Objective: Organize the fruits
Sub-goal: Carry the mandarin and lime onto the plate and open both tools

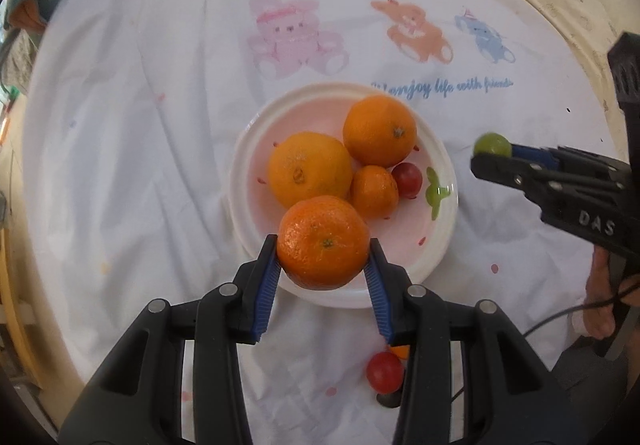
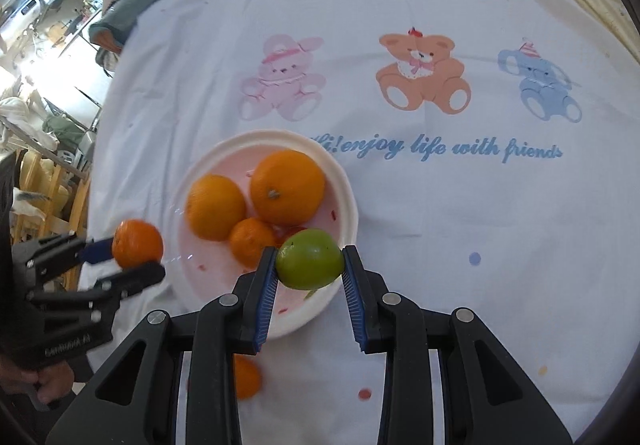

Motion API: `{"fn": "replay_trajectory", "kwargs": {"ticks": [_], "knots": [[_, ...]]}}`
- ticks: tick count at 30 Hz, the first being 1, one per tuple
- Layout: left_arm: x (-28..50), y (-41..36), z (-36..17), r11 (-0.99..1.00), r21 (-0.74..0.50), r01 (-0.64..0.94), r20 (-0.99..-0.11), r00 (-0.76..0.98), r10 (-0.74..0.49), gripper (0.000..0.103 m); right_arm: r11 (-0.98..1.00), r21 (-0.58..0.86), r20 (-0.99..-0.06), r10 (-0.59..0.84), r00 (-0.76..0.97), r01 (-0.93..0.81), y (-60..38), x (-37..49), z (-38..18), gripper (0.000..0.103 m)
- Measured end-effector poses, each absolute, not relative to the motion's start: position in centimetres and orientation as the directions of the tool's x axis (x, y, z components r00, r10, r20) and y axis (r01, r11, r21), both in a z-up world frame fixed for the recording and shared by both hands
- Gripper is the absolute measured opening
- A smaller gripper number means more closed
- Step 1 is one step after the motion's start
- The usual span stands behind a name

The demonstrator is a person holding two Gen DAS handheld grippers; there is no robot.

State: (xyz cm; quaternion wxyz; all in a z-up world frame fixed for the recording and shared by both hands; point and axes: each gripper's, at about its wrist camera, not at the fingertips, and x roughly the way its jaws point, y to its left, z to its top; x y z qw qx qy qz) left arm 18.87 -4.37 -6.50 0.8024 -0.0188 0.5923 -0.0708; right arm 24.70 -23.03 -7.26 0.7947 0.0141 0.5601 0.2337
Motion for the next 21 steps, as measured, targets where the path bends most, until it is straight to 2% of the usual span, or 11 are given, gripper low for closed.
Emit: {"fn": "replay_trajectory", "kwargs": {"ticks": [13,21], "knots": [[19.8,-4.9,-10.8,0.992,-0.098,0.076,-0.972,0.205,-0.112,0.037,0.88,0.298,-0.909,0.381,0.172,-0.37,-21.6,27.0,-11.7,0.034],[20.1,-5.5,-11.7,0.991,-0.097,0.088,-0.978,0.178,-0.112,0.038,0.87,0.294,-0.906,0.386,0.174,-0.396,-21.2,26.9,-11.8,0.037]]}}
